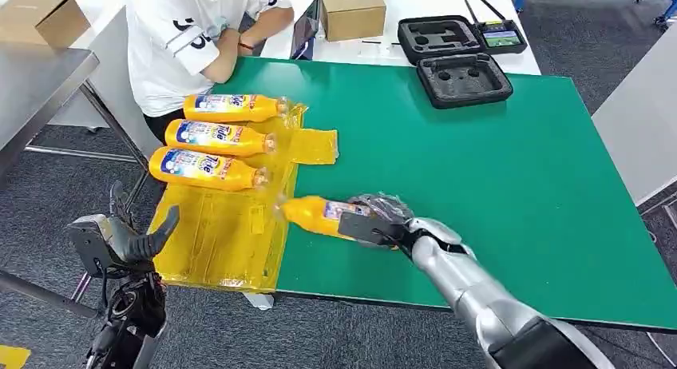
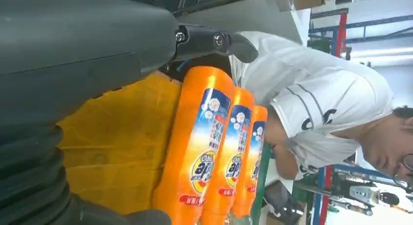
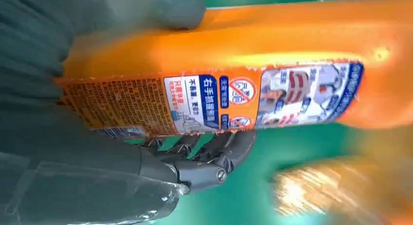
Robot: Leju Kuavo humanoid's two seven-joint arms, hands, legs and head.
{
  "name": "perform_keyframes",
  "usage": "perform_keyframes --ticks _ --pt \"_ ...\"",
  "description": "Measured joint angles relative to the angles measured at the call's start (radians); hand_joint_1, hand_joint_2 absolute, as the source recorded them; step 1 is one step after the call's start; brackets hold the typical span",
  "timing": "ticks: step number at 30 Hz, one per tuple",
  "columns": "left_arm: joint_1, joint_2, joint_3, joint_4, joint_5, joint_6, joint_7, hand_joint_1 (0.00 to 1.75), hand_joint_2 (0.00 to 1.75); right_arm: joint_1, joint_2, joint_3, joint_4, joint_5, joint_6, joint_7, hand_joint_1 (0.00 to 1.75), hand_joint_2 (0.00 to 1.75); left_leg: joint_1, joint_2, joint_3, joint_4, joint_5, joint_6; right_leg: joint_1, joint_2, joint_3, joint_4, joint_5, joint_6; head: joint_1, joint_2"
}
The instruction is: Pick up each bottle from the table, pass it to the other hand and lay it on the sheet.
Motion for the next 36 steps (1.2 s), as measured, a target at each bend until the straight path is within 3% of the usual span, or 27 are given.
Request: perform_keyframes --ticks 3,6,13,27,36 --pt "0.016 -0.006 -0.001 -0.009 0.036 -0.026 0.000 0.00 1.75 0.080 0.010 -0.078 -0.082 -0.188 -0.009 -0.172 1.75 1.75 0.000 -0.001 -0.002 0.000 0.000 0.000 0.000 0.000 -0.002 0.000 0.000 0.000 -0.001 0.000" --pt "0.052 -0.008 -0.001 -0.046 0.068 -0.048 0.000 0.00 1.75 0.136 0.020 -0.137 -0.192 -0.300 -0.028 -0.229 1.75 1.75 0.000 0.000 -0.003 0.000 0.000 0.000 0.000 0.000 -0.003 0.000 0.000 0.000 0.000 0.000" --pt "0.109 -0.013 -0.003 -0.138 0.085 -0.064 0.015 0.00 1.75 0.220 0.032 -0.172 -0.366 -0.334 -0.052 -0.231 1.75 1.75 0.000 -0.001 -0.006 0.000 -0.001 0.000 0.000 -0.001 -0.005 0.000 -0.001 0.000 0.000 0.000" --pt "0.137 -0.016 -0.010 -0.193 0.104 -0.081 0.020 0.00 1.75 0.255 0.034 -0.190 -0.435 -0.352 -0.076 -0.242 1.75 1.75 0.000 0.000 -0.006 0.000 -0.001 0.000 0.000 0.000 -0.005 0.000 0.000 0.000 0.000 0.000" --pt "0.156 -0.011 -0.113 -0.245 0.301 -0.355 0.221 0.00 1.75 0.296 0.050 -0.186 -0.437 -0.403 -0.090 -0.261 1.75 1.75 0.000 -0.001 -0.006 0.000 -0.001 0.000 0.000 -0.001 -0.005 0.000 0.000 0.000 0.000 0.000"
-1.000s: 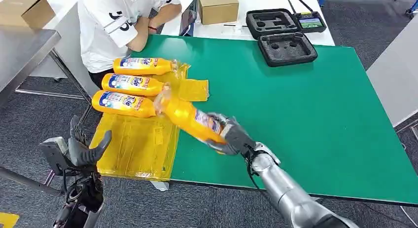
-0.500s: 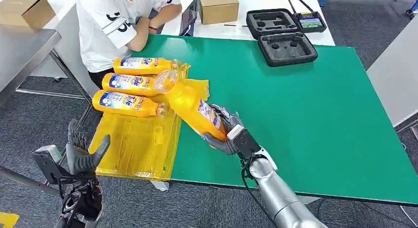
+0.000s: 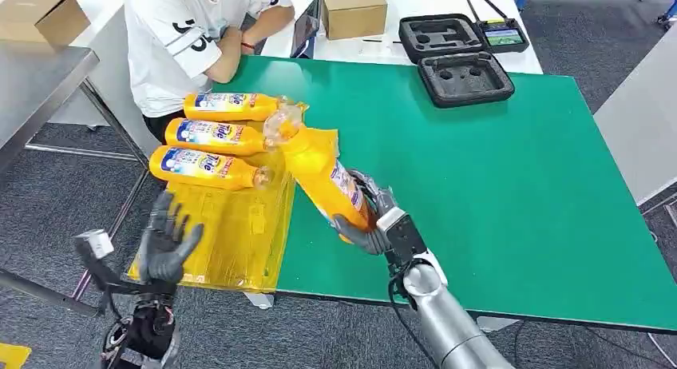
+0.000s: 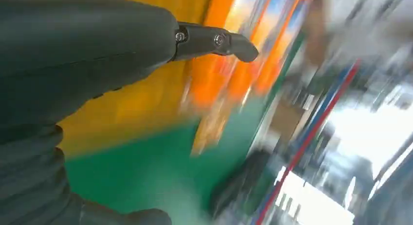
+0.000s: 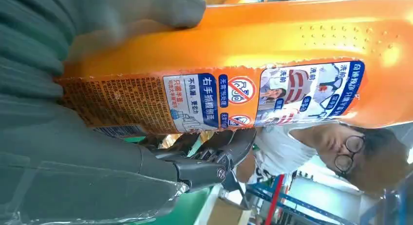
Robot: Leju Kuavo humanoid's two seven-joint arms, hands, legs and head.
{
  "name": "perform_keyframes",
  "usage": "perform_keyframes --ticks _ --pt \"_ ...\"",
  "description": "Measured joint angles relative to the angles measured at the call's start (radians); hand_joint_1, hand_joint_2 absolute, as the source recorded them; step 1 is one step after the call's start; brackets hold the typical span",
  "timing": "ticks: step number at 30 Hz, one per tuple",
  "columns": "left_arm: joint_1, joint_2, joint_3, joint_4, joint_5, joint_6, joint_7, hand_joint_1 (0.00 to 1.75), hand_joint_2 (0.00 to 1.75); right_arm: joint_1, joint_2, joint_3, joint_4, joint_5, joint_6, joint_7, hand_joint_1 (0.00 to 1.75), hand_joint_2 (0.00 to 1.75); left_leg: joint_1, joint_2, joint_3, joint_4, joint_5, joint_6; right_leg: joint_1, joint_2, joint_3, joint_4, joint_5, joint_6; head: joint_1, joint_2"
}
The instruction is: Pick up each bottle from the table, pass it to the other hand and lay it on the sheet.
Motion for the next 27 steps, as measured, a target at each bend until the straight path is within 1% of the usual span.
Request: perform_keyframes --ticks 4,7,10,17,27 --pt "-0.024 0.002 -0.114 0.003 0.031 -0.086 0.041 0.00 1.75 0.042 0.032 0.058 0.003 -0.007 -0.007 -0.001 1.75 1.75 0.000 0.000 0.000 0.000 0.000 0.000 0.000 0.000 0.000 0.000 0.000 0.000 0.000 0.000" --pt "-0.057 0.004 -0.183 0.012 0.050 -0.116 0.052 0.00 1.75 0.067 0.059 0.099 0.009 -0.009 -0.015 -0.002 1.75 1.75 0.000 0.000 0.000 0.000 0.000 0.000 0.000 0.000 -0.001 0.000 0.000 0.000 0.000 0.000" --pt "-0.084 0.006 -0.228 0.021 0.058 -0.128 0.057 0.00 1.75 0.076 0.073 0.123 0.017 -0.011 -0.019 -0.002 1.75 1.75 0.000 0.000 -0.001 0.000 0.000 0.000 0.000 0.000 -0.001 0.000 0.000 0.000 0.000 0.000" --pt "-0.126 0.016 -0.280 0.046 0.069 -0.155 0.064 0.00 1.75 0.085 0.082 0.144 0.039 -0.019 -0.016 -0.002 1.75 1.75 0.000 0.000 -0.001 0.000 0.000 0.000 0.000 0.000 -0.001 0.000 0.000 0.000 0.000 0.000" --pt "-0.173 0.026 -0.300 0.065 0.069 -0.154 0.042 0.00 1.75 0.084 0.087 0.152 0.081 -0.004 -0.002 -0.002 1.75 1.75 0.000 0.000 -0.001 0.000 0.000 0.000 0.000 0.000 -0.001 0.000 0.000 0.000 0.000 0.000"
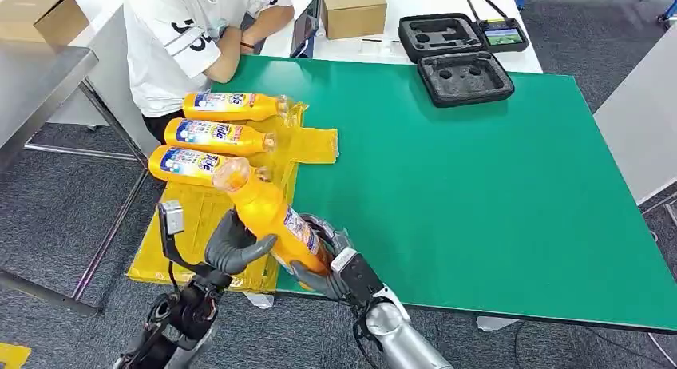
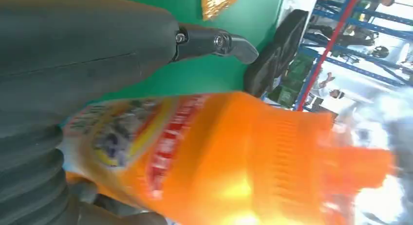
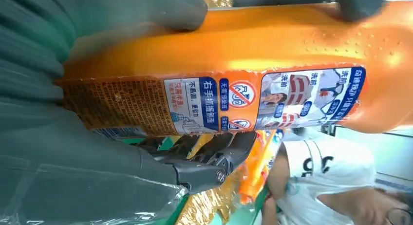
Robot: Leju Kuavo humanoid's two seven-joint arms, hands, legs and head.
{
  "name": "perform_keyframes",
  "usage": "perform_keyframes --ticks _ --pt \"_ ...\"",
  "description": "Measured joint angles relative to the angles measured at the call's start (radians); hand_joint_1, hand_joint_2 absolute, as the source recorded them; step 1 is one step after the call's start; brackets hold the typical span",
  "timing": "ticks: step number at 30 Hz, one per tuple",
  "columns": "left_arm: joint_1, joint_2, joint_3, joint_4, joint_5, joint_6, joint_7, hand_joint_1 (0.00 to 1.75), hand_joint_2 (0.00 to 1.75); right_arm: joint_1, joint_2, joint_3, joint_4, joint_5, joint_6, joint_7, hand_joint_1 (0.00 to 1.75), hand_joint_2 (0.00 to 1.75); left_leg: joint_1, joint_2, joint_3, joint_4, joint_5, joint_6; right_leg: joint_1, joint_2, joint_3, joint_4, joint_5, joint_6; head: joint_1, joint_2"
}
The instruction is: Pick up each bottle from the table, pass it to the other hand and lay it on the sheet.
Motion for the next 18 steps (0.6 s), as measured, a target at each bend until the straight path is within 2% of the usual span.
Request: perform_keyframes --ticks 9,18 --pt "0.004 0.001 -0.001 -0.014 -0.021 -0.026 -0.013 0.00 1.75 -0.001 -0.002 -0.031 0.014 -0.031 -0.001 0.000 1.75 1.75 0.000 0.000 0.000 0.000 0.000 0.000 0.000 0.000 0.000 0.000 0.000 0.000 0.000 0.000" --pt "-0.022 0.003 -0.027 0.005 -0.020 -0.072 0.014 0.00 1.75 -0.002 0.013 -0.051 0.050 0.092 0.000 -0.001 1.75 1.75 0.000 0.000 0.000 0.000 0.000 0.000 0.000 0.000 0.000 0.000 0.000 0.000 0.000 0.000"
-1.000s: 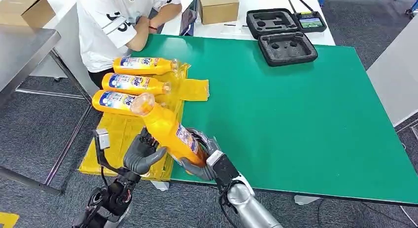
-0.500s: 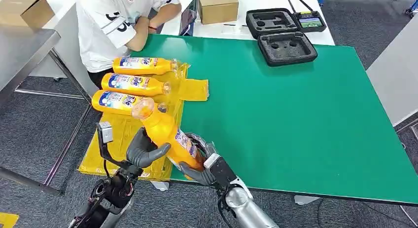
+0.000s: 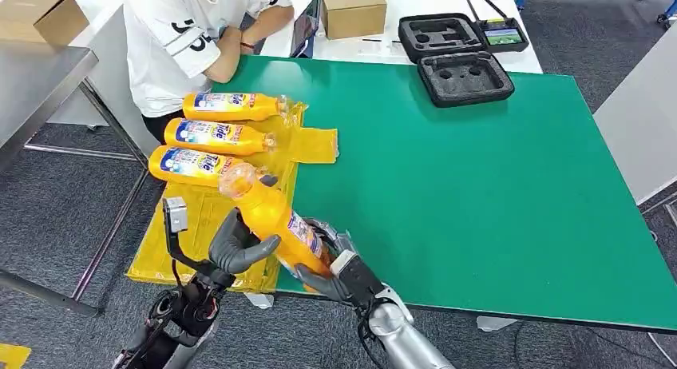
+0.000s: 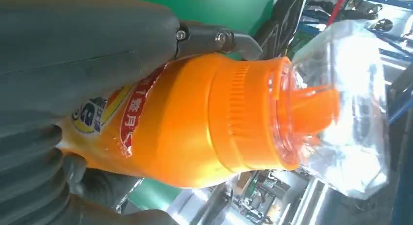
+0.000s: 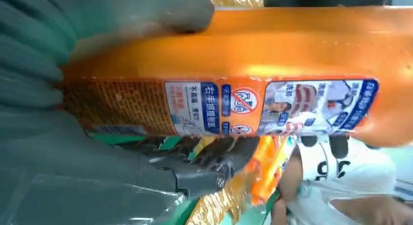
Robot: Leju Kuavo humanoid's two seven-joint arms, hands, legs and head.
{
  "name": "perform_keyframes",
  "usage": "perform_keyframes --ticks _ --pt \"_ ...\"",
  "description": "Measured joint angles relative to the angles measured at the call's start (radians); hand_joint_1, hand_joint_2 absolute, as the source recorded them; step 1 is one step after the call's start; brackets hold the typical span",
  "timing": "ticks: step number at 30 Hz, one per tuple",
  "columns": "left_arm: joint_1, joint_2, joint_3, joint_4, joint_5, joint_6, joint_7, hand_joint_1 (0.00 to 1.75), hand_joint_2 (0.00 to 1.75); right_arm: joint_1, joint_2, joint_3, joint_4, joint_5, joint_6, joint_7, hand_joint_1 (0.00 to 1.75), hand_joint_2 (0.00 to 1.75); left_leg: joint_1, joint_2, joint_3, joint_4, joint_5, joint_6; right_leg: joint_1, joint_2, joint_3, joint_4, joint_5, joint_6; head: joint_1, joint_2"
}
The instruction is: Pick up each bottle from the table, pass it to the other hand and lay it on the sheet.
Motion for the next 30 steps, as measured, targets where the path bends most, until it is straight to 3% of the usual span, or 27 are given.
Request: perform_keyframes --ticks 6,7,10,11,12,13,17,23,24,25,26,30 --pt "-0.010 0.000 -0.008 0.013 0.000 0.000 0.004 0.03 1.75 -0.001 0.005 -0.006 0.017 0.005 -0.001 0.000 1.75 1.75 0.000 0.000 0.000 0.000 0.000 0.000 0.000 0.000 0.000 0.000 0.000 0.000 0.000 0.000" --pt "-0.013 0.001 -0.010 0.015 -0.003 0.000 0.007 0.63 1.75 -0.001 0.007 -0.007 0.019 0.008 -0.001 0.000 1.75 1.75 0.000 0.000 0.000 0.000 0.000 0.000 0.000 0.000 0.000 0.000 0.000 0.000 0.000 0.000" --pt "-0.015 0.001 -0.012 0.016 -0.008 0.000 0.011 0.63 1.75 -0.001 0.009 -0.009 0.022 0.010 -0.001 0.000 1.75 1.75 0.000 0.000 0.000 0.000 0.000 0.000 0.000 0.000 0.000 0.000 0.000 0.000 0.000 0.000" --pt "-0.015 0.001 -0.012 0.016 -0.008 0.000 0.011 1.13 1.75 -0.001 0.009 -0.009 0.022 0.010 -0.001 0.000 1.75 1.75 0.000 0.000 0.000 0.000 0.000 0.000 0.000 0.000 0.000 0.000 0.000 0.000 0.000 0.000" --pt "-0.015 0.001 -0.012 0.016 -0.008 0.000 0.011 1.40 1.75 -0.001 0.009 -0.009 0.022 0.010 -0.001 0.000 1.75 1.75 0.000 0.000 0.000 0.000 0.000 0.000 0.000 0.000 0.000 0.000 0.000 0.000 0.000 0.000" --pt "-0.016 0.001 -0.013 0.017 -0.009 0.000 0.011 1.54 1.75 -0.001 0.009 -0.009 0.022 0.011 -0.001 0.000 1.75 1.75 0.000 0.000 0.000 0.000 0.000 0.000 0.000 0.000 0.000 0.000 0.000 0.000 0.000 0.000" --pt "-0.106 -0.007 -0.084 0.105 -0.054 0.032 0.079 1.54 1.75 -0.011 0.029 -0.021 0.058 0.034 -0.001 0.012 1.75 1.75 0.000 0.000 0.000 0.000 0.000 0.000 0.000 0.000 0.000 0.000 0.000 0.000 0.001 0.000" --pt "-0.137 -0.009 -0.108 0.143 -0.055 0.035 0.080 1.54 1.75 -0.018 0.030 -0.026 0.077 0.035 -0.001 0.014 1.75 1.75 0.000 0.000 0.000 0.000 0.000 0.000 0.000 0.000 0.000 0.000 0.000 0.000 0.000 0.000" --pt "-0.139 -0.009 -0.109 0.147 -0.055 0.035 0.080 1.38 1.75 -0.018 0.031 -0.026 0.080 0.035 -0.001 0.014 1.75 1.75 0.000 0.000 0.000 0.000 0.000 0.000 0.000 0.000 0.000 0.000 0.000 0.000 0.000 0.000" --pt "-0.140 -0.009 -0.110 0.150 -0.055 0.035 0.080 1.47 1.75 -0.018 0.032 -0.026 0.082 0.036 -0.001 0.014 1.75 1.75 0.000 0.000 0.000 0.000 0.000 0.000 0.000 0.000 0.000 0.000 0.000 0.000 0.000 0.000" --pt "-0.142 -0.010 -0.111 0.152 -0.055 0.035 0.080 1.75 1.75 -0.018 0.032 -0.027 0.083 0.036 -0.001 0.014 1.75 1.75 0.000 0.000 0.000 0.000 0.000 0.000 0.000 0.000 0.000 0.000 0.000 0.000 0.000 0.000" --pt "-0.150 -0.010 -0.119 0.158 -0.052 0.035 0.079 1.75 1.75 -0.020 0.032 -0.027 0.088 0.037 -0.001 0.014 1.75 1.75 0.000 0.000 0.000 0.000 0.000 0.000 0.000 0.000 0.000 0.000 0.000 0.000 0.000 0.000"
